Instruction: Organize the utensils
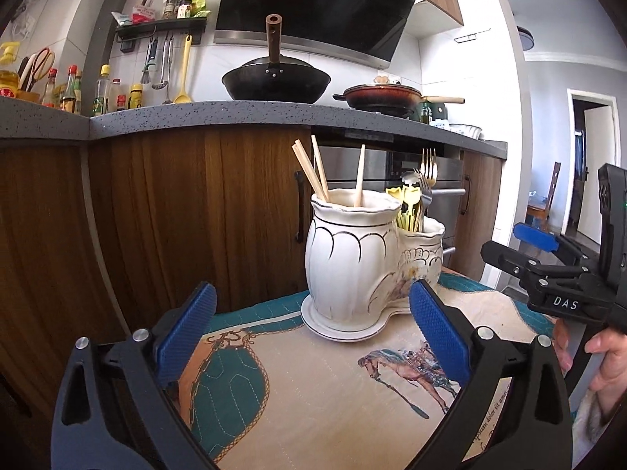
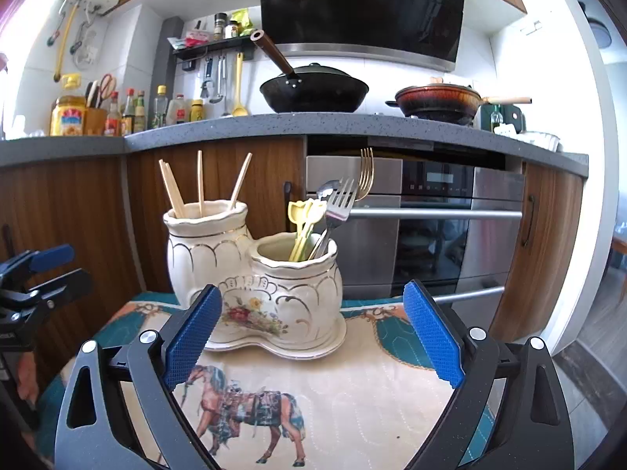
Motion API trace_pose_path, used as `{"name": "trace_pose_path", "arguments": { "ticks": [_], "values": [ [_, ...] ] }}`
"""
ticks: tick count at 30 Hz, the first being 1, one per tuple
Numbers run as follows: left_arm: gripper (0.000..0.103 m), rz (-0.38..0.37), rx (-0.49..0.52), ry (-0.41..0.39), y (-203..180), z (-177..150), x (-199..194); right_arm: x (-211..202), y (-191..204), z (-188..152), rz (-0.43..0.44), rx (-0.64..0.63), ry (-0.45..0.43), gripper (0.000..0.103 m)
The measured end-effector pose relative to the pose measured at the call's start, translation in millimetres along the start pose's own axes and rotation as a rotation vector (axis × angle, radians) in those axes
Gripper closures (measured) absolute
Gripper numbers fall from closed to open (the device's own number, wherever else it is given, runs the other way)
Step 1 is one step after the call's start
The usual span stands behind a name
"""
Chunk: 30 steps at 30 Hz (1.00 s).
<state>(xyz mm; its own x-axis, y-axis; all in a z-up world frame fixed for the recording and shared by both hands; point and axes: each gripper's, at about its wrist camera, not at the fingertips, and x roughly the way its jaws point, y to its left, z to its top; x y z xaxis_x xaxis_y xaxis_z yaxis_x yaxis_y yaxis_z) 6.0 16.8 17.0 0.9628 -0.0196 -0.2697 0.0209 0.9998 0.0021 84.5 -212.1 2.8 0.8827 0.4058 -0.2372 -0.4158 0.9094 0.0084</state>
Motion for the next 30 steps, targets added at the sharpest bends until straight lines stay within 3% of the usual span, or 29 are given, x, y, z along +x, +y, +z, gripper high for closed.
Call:
{"name": "trace_pose_path", "arguments": {
  "ticks": [30],
  "values": [
    [0.006, -0.03, 0.014, 0.001, -6.8, -3.3, 3.0, 6.8, -0.5, -2.9, -0.028, 0.007, 0.023, 0.006]
  ]
}}
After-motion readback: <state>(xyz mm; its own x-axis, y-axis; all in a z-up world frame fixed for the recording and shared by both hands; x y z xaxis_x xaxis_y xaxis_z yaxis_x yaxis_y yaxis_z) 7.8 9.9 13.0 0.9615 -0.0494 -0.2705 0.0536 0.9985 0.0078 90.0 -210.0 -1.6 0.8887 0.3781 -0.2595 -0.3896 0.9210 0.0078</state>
